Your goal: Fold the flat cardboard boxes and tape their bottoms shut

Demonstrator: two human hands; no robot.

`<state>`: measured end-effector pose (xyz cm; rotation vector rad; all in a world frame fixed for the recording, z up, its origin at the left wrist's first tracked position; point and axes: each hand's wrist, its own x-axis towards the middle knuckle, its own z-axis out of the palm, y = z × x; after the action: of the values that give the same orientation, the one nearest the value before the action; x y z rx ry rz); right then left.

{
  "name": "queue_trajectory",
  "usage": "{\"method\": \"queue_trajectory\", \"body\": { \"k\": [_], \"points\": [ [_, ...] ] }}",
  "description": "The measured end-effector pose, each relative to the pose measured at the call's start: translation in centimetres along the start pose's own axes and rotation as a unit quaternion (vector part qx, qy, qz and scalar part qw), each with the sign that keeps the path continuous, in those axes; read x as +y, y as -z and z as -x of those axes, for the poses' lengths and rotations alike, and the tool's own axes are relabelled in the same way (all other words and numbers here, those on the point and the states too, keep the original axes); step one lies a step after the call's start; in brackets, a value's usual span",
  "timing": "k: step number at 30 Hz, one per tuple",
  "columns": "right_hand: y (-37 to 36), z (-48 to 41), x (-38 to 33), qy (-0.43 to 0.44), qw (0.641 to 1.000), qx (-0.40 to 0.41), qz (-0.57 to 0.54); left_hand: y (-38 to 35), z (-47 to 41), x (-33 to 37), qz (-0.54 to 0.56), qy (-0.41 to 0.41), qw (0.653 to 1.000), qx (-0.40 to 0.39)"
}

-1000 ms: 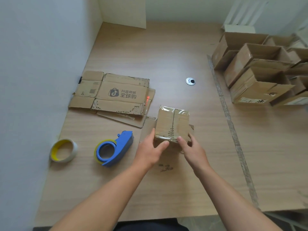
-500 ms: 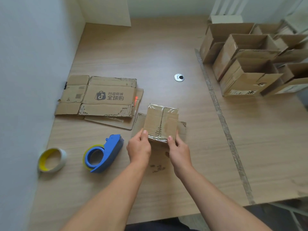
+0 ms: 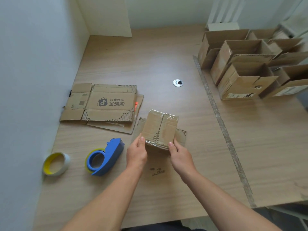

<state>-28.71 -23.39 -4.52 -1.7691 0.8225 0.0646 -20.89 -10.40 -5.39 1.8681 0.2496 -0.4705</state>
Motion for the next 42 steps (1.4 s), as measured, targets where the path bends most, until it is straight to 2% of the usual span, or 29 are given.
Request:
{"method": "queue_trajectory", "body": {
  "k": [1,4,5,6,9,10,12,15,19,24,26,28,36,42],
  "points": [
    [1.3,0.2,-0.3,0.005,1.000,0.014,0.022,0.5,-0.3,0.1,-0.021,-0.013,1.000,-0.013],
    [5.7,-1.8,-0.4,0.022,0.987,0.157,0.033,2.2,-1.2,0.4,-0.111,-0.064,0.988,-0.086],
    [7.0,-2.6,-0.7,0.030,0.986,0.160,0.026,2.6,-1.5,0.5,-0.142,-0.077,0.981,-0.110],
    [7.8,-3.2,-0.7,0.043,0.992,0.116,0.006,2.9,-1.8,0.6,-0.165,-0.084,0.974,-0.130],
    [8.3,-3.2,0.2,0.057,0.988,-0.140,-0.027,3.2,-2.8,1.1,-0.195,-0.079,0.967,-0.144],
    [8.2,-3.0,0.9,0.060,0.980,-0.190,-0.022,3.1,-3.0,1.3,-0.195,-0.071,0.969,-0.137],
    [8.2,-2.6,2.1,0.062,0.972,-0.223,-0.041,2.9,-3.2,1.8,-0.193,-0.067,0.971,-0.124],
    [7.8,-2.3,3.4,0.077,0.973,-0.205,-0.074,2.5,-2.9,1.9,-0.181,-0.061,0.975,-0.117],
    [6.2,-2.0,4.3,0.117,0.983,-0.110,-0.087,1.9,-2.2,1.3,-0.145,-0.061,0.982,-0.102],
    [4.5,-1.0,3.7,0.069,0.976,-0.043,-0.201,1.2,-0.4,0.1,-0.048,-0.028,0.997,-0.060],
    [4.0,-0.8,3.3,0.061,0.976,-0.021,-0.208,0.9,0.8,0.1,-0.040,-0.041,0.997,-0.058],
    [3.9,-1.0,3.1,0.067,0.983,-0.010,-0.171,0.4,1.5,-0.1,-0.033,-0.048,0.996,-0.063],
    [5.2,-3.3,1.9,0.063,0.996,-0.045,-0.043,0.9,1.4,0.2,-0.072,-0.073,0.990,-0.098],
    [5.8,-4.7,0.9,0.068,0.986,-0.150,-0.027,0.8,1.9,0.3,-0.136,-0.097,0.982,-0.086]
  ]
}}
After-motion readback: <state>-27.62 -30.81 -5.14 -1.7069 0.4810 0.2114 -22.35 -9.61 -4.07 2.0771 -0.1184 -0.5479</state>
